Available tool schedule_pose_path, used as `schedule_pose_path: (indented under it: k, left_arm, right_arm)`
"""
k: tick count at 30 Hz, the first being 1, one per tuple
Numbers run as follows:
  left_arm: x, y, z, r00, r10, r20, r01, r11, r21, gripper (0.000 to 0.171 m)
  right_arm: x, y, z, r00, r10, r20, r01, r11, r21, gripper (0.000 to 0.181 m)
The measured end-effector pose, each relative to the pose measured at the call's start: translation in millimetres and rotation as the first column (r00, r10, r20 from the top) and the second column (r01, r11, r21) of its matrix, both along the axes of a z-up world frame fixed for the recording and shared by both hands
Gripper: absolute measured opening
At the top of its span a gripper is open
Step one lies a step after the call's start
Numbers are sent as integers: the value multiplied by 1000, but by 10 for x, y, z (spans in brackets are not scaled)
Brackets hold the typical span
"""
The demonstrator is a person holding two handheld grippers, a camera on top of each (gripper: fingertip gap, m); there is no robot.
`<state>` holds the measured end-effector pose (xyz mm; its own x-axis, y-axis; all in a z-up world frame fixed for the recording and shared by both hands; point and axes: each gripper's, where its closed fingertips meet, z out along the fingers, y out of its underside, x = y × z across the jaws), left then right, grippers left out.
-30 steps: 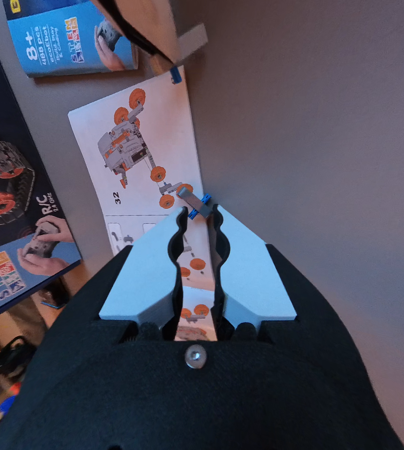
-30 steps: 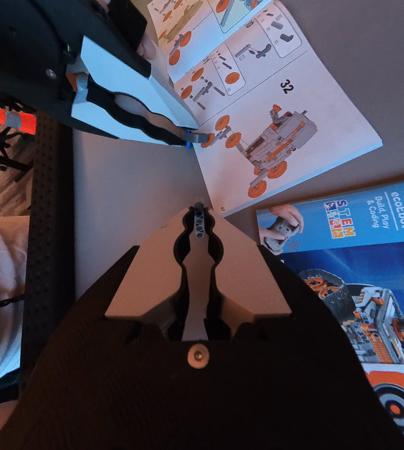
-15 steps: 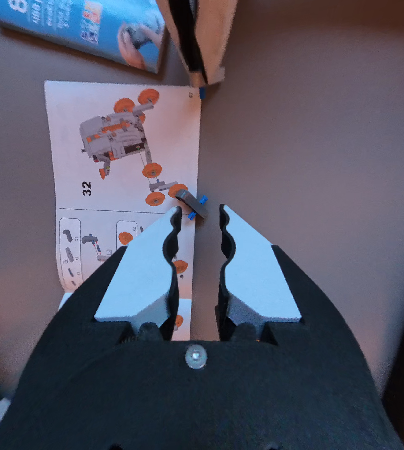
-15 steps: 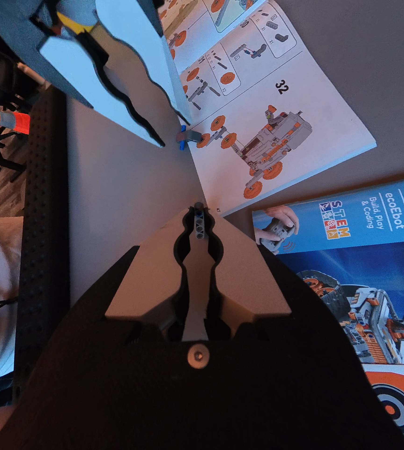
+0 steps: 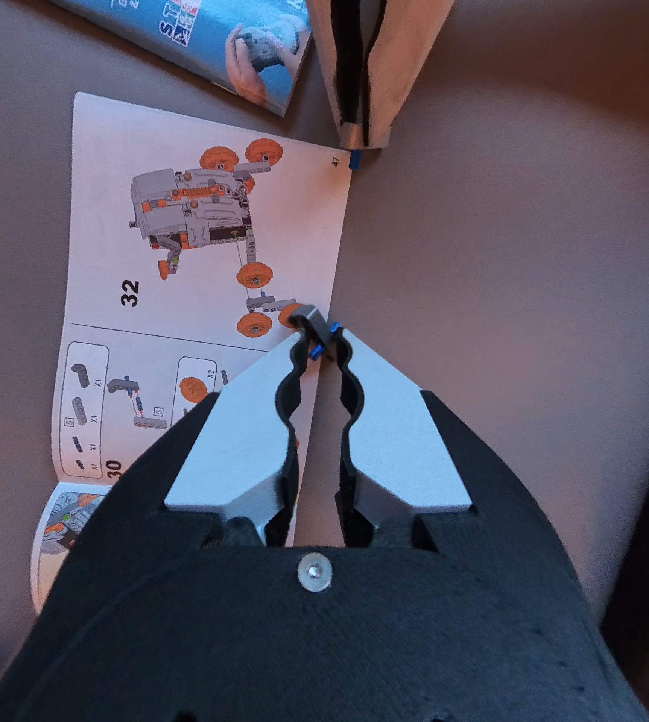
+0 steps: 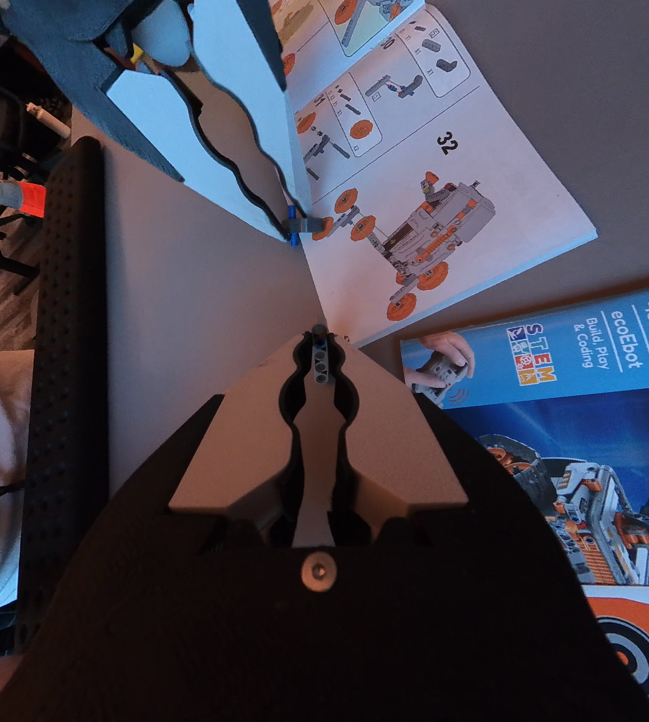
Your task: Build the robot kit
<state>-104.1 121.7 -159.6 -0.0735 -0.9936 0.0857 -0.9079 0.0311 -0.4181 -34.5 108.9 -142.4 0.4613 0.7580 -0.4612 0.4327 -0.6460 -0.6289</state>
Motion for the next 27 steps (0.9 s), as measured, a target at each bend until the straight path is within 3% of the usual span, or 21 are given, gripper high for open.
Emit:
schedule_pose_path:
  k: [7, 9, 12, 14, 18, 27]
  left_arm:
    - [18, 6, 134, 999, -45, -18, 49, 951, 306, 10]
    - [-36, -3, 131, 995, -71, -74, 97, 891, 443, 10]
    - [-121, -53, 75, 964, -164, -207, 259, 737, 624, 10]
    - [-122, -152, 38, 953, -194, -231, 299, 713, 634, 9]
    - [-101, -259, 39, 946, -216, -243, 320, 752, 577, 8]
    - [-85, -272, -20, 928, -214, -304, 352, 773, 528, 12]
  right_arm:
    - [-11, -2, 20, 1000, 3, -2, -3, 1000, 9, 5]
    - [-15, 2, 21, 1000, 4, 2, -4, 1000, 11, 5]
    - [-32, 2, 20, 1000, 8, 4, -8, 1000, 12, 5]
    - [-45, -4, 11, 1000, 13, 15, -13, 1000, 14, 5]
    - [-143, -21, 15, 999, 38, 25, -39, 999, 26, 5]
    - [-388, -79, -47, 991, 115, 70, -118, 992, 44, 5]
